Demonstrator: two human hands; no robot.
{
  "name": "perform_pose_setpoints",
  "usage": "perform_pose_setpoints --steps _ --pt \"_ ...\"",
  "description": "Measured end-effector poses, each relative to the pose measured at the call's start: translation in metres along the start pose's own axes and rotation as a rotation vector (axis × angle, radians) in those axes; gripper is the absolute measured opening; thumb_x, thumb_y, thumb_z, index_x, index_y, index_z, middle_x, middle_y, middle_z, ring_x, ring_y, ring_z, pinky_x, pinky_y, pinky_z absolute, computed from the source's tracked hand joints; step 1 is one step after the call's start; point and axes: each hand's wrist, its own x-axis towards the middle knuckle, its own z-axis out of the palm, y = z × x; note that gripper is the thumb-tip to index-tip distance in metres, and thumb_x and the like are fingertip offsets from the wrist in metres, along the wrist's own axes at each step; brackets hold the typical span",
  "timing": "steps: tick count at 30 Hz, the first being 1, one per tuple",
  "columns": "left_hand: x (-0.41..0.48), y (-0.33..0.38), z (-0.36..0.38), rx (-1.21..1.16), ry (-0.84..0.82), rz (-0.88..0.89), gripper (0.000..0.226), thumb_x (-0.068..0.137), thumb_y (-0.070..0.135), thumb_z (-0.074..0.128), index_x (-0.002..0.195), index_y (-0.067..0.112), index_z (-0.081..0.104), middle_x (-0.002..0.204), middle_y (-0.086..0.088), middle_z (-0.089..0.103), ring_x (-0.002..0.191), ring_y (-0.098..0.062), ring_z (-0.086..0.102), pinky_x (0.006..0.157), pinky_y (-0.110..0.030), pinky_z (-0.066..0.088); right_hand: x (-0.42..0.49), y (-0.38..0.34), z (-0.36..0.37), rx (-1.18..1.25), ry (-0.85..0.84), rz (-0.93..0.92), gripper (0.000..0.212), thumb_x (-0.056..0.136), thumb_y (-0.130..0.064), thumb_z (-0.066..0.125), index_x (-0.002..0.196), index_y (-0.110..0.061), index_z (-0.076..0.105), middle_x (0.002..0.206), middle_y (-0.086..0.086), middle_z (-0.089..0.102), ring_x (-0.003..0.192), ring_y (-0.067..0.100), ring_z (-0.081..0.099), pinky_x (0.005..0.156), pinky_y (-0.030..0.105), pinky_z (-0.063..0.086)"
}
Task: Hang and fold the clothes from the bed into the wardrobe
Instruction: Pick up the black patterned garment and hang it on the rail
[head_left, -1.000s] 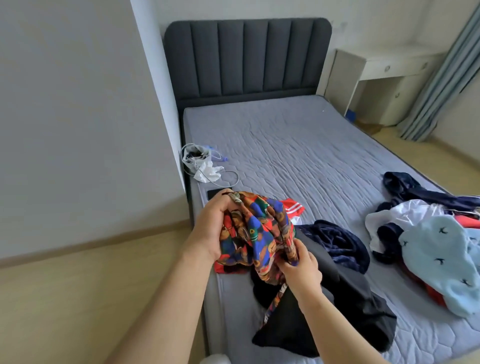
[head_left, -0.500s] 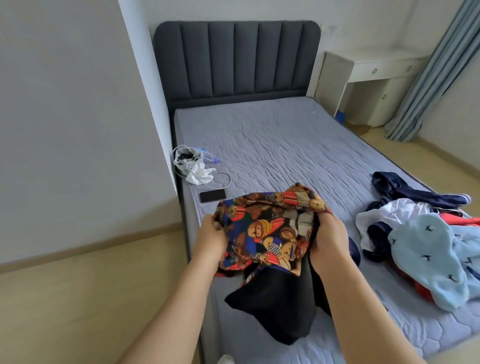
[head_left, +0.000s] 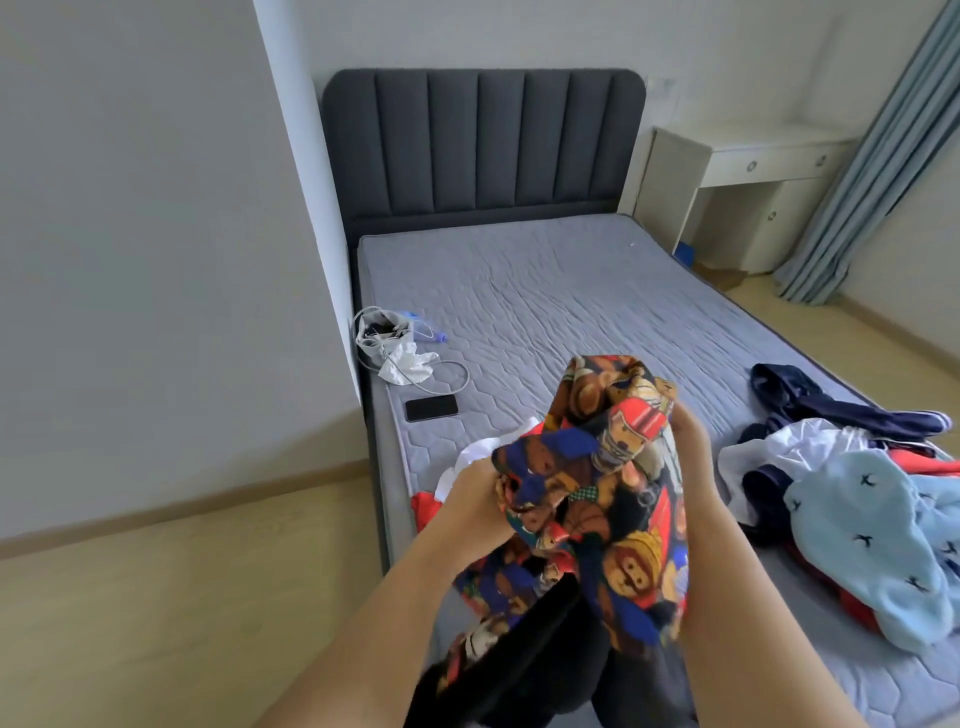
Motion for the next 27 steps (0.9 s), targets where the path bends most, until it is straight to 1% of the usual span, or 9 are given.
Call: perform_pose_setpoints --steps 3,5,8,11,13,17,20,24,27 --pt "-0.007 0.002 -0.008 -0.105 0.2 0.002 0.016 0.07 0.024 0.07 0.078 0.01 0.066 0.09 -0.012 0.07 0.096 -0.033 0.064 0.087 -0.046 0.049 0.001 0.008 -0.009 0.09 -0.192 0.121 0.047 0.091 -0.027 0.039 0.072 0.0 0.073 0.067 0.013 0.07 0.062 0.015 0.069 0.058 0.02 0.055" --pt "-0.005 0.01 -0.015 -0.376 0.323 -0.001 0.015 0.067 0.006 0.076 0.072 0.019 0.07 0.076 -0.001 0.073 0.081 -0.024 0.068 0.08 -0.044 0.053 0.006 0.021 -0.019 -0.035 -0.146 0.104 0.034 0.085 -0.03 0.049 0.109 -0.012 0.066 0.094 0.008 0.068 0.084 0.021 0.065 0.077 0.031 0.051" --pt "0.006 0.033 -0.029 -0.681 0.428 -0.032 0.016 0.076 0.006 0.07 0.086 0.017 0.069 0.072 0.002 0.073 0.067 -0.016 0.07 0.062 -0.029 0.053 0.006 0.052 -0.029 -0.383 -0.125 0.054 0.038 0.081 -0.03 0.062 0.118 -0.025 0.054 0.105 -0.001 0.067 0.093 0.013 0.064 0.08 0.03 0.048" --pt "0.014 0.061 -0.042 -0.946 0.396 -0.149 0.038 0.08 0.025 0.068 0.114 0.01 0.063 0.098 -0.009 0.071 0.076 -0.023 0.068 0.06 -0.028 0.053 0.001 0.068 -0.024 -0.542 -0.246 0.074 0.06 0.058 -0.048 0.077 0.112 -0.043 0.051 0.107 -0.015 0.068 0.1 0.004 0.065 0.078 0.022 0.053" --pt "0.014 0.074 -0.045 -1.021 0.337 -0.186 0.046 0.084 0.031 0.062 0.122 0.006 0.059 0.108 -0.012 0.067 0.072 -0.023 0.066 0.057 -0.028 0.055 0.006 0.068 -0.022 -0.618 -0.26 0.027 0.049 0.064 -0.043 0.077 0.108 -0.039 0.056 0.099 -0.019 0.07 0.093 -0.001 0.066 0.069 0.012 0.051" --pt "0.009 0.083 -0.044 -0.945 0.186 -0.071 0.035 0.088 0.029 0.058 0.119 0.013 0.061 0.105 -0.008 0.07 0.09 -0.022 0.068 0.07 -0.032 0.056 0.011 0.07 -0.012 -0.543 -0.098 0.029 0.014 0.087 -0.015 0.062 0.1 -0.014 0.067 0.085 0.002 0.074 0.077 0.019 0.07 0.062 0.027 0.055" --pt "-0.001 0.084 -0.046 -0.667 -0.005 0.105 0.037 0.078 0.033 0.06 0.111 0.017 0.06 0.098 -0.003 0.071 0.086 -0.016 0.069 0.074 -0.03 0.057 0.011 0.069 -0.014 -0.279 0.043 0.146 0.016 0.09 -0.007 0.052 0.091 -0.012 0.068 0.07 0.007 0.072 0.066 0.025 0.066 0.058 0.029 0.052" --pt "-0.009 0.057 -0.055 -0.405 -0.189 0.109 0.046 0.078 0.035 0.068 0.119 0.026 0.052 0.117 0.002 0.064 0.11 -0.012 0.06 0.098 -0.03 0.046 0.02 0.055 -0.014 -0.137 0.205 0.272 0.023 0.092 -0.009 0.043 0.074 -0.004 0.056 0.063 0.012 0.057 0.061 0.026 0.052 0.059 0.032 0.041" --pt "-0.008 0.039 -0.055 -0.099 -0.216 0.122 0.057 0.072 0.029 0.073 0.118 0.038 0.04 0.111 0.025 0.056 0.1 0.013 0.054 0.084 -0.006 0.044 0.025 0.041 -0.008 -0.122 0.139 0.327 0.016 0.082 0.002 0.04 0.07 0.0 0.05 0.059 0.016 0.056 0.051 0.029 0.057 0.052 0.03 0.048"
